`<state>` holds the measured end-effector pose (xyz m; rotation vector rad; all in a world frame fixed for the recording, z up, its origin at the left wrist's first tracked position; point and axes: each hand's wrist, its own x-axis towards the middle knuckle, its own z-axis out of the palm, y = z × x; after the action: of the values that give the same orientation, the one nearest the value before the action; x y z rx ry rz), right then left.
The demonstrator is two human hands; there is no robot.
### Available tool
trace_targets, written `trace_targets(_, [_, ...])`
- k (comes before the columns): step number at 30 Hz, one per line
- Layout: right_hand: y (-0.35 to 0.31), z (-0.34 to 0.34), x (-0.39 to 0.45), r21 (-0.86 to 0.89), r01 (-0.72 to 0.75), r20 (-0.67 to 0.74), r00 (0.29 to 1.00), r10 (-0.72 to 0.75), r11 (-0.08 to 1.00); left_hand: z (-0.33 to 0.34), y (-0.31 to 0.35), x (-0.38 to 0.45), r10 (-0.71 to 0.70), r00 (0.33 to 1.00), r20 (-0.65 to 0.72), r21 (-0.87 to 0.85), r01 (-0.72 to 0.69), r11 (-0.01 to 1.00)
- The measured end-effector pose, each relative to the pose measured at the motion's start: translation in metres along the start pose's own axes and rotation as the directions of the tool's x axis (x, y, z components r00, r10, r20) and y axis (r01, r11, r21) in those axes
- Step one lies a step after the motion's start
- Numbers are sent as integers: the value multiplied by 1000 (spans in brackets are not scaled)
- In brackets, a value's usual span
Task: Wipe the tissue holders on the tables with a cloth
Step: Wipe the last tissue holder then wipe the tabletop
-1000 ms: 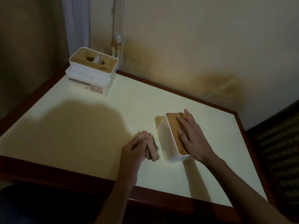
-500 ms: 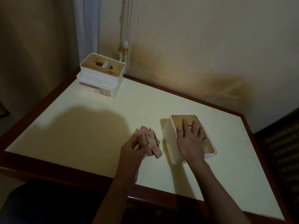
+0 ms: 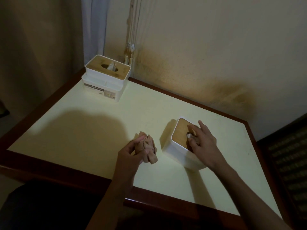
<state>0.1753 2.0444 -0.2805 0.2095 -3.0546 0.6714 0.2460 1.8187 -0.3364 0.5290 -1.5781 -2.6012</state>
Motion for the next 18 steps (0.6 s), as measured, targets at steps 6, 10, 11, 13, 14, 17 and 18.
trace_targets(6, [-25, 32, 0, -52, -326, -41, 945, 324, 944, 4, 1, 1, 5, 1000, 24, 18, -5, 1000])
trace_targets(10, [-22, 32, -5, -157, -324, -37, 946, 322, 933, 7, -1, 8, -11, 999, 42, 26, 9, 1000])
trace_targets(11, [-18, 30, -7, -182, -291, -33, 957, 290, 939, 7, -1, 10, -11, 999, 46, 39, 9, 999])
trace_targets(13, [-3, 23, -8, -221, -198, -24, 980, 198, 955, 10, 0, 13, -21, 999, 48, 55, 18, 998])
trace_targets(14, [5, 18, -9, -224, -152, -22, 988, 151, 963, 10, 1, 15, -29, 998, 56, 63, 26, 998])
trace_targets(17, [32, 0, -13, -204, -30, 6, 999, 32, 978, 13, 3, 20, -64, 986, 153, 159, 39, 987])
trace_targets(18, [40, -6, -16, -194, -7, 26, 1000, 12, 981, 15, 2, 21, -75, 979, 190, 195, 38, 980])
